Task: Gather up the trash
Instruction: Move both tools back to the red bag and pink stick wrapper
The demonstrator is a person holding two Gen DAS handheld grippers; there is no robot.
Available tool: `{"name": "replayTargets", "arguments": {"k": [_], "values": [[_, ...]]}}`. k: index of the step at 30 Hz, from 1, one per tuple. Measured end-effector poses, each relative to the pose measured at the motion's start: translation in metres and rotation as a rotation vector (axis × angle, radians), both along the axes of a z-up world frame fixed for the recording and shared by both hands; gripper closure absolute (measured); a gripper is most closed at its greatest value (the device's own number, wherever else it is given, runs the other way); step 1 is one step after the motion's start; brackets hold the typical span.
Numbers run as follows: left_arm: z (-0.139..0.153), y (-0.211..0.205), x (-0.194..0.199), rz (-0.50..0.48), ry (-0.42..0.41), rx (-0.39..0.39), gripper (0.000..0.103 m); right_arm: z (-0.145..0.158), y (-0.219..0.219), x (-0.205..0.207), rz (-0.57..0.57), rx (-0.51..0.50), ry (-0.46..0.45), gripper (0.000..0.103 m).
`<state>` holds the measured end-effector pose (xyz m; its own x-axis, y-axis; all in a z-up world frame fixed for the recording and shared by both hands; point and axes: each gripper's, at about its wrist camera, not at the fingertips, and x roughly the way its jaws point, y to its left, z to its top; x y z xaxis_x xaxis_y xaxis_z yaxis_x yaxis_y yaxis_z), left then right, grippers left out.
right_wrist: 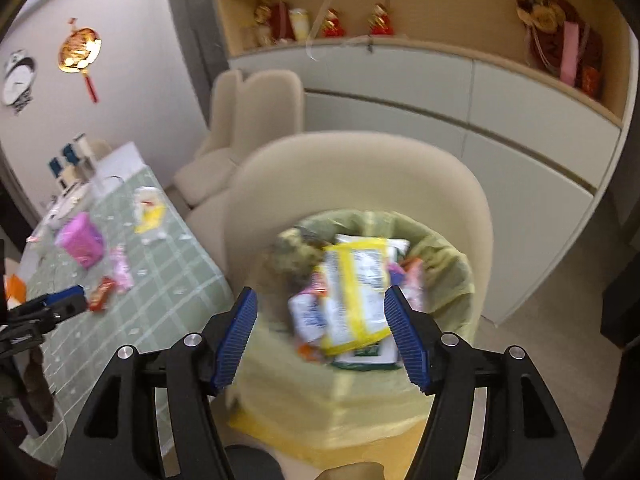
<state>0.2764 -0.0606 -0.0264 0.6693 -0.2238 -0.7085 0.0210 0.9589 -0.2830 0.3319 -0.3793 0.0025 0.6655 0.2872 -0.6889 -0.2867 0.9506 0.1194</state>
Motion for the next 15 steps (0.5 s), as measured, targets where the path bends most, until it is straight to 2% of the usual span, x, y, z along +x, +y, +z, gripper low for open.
{"name": "replayTargets", "arguments": {"k": [4, 7, 12, 15], "values": [[0.005, 0.038, -0.04, 0.095, -0.02, 0.059, 0.044, 0.007, 0.027, -0.02, 0.041, 0.038, -0.044, 0.041], [0.007, 0.073, -0.066, 0.176, -0.022, 0.081, 0.044, 0.006, 0.055, -0.028, 0.098, 0.05, -0.04, 0.041], [0.007, 0.125, -0.094, 0.3, -0.027, 0.089, 0.043, 0.008, 0.105, -0.046, 0.182, 0.077, -0.065, 0.041], [0.001, 0.139, -0.098, 0.32, -0.031, 0.088, 0.041, 0.003, 0.132, -0.057, 0.227, 0.075, -0.081, 0.041]]}}
